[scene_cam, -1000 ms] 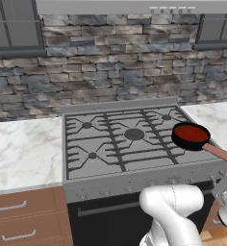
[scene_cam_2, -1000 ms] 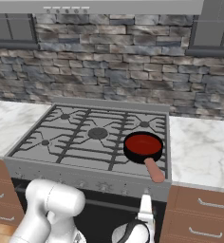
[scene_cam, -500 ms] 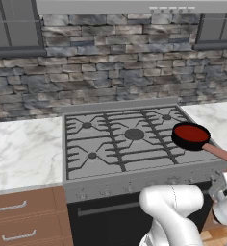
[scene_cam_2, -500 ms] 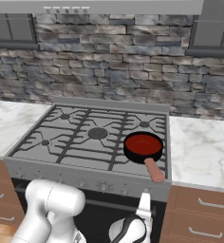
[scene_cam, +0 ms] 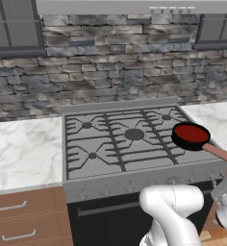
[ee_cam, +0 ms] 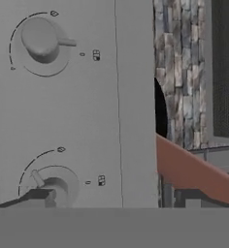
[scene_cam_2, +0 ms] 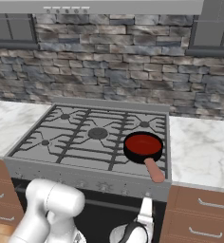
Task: Wait until the marinara sauce is simmered to a deep red color and then turn off the stove.
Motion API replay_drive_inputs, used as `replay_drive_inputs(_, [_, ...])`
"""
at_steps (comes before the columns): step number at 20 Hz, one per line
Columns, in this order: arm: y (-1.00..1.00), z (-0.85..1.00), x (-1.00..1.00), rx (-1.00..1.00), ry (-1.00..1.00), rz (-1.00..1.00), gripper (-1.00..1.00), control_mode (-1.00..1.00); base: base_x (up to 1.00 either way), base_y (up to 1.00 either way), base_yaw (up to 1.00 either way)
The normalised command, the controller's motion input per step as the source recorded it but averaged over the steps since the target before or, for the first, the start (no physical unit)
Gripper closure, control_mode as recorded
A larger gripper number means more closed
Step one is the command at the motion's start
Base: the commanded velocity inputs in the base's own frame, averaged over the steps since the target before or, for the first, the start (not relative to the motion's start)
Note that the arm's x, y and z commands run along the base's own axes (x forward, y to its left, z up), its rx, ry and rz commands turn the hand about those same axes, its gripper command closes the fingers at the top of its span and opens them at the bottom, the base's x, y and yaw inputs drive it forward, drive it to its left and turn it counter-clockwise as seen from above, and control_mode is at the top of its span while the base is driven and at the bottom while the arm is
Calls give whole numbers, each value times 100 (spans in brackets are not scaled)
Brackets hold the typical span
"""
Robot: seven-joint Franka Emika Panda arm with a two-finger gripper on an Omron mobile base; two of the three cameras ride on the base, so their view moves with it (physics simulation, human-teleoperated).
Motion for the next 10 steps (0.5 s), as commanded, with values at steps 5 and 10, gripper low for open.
replay_drive_inputs(5, [-7, 5, -10, 2, -5, 0, -100, -100, 0, 0, 0])
replay_drive_inputs(10, [0, 0, 9, -1, 0, 0, -100, -100, 0, 0, 0])
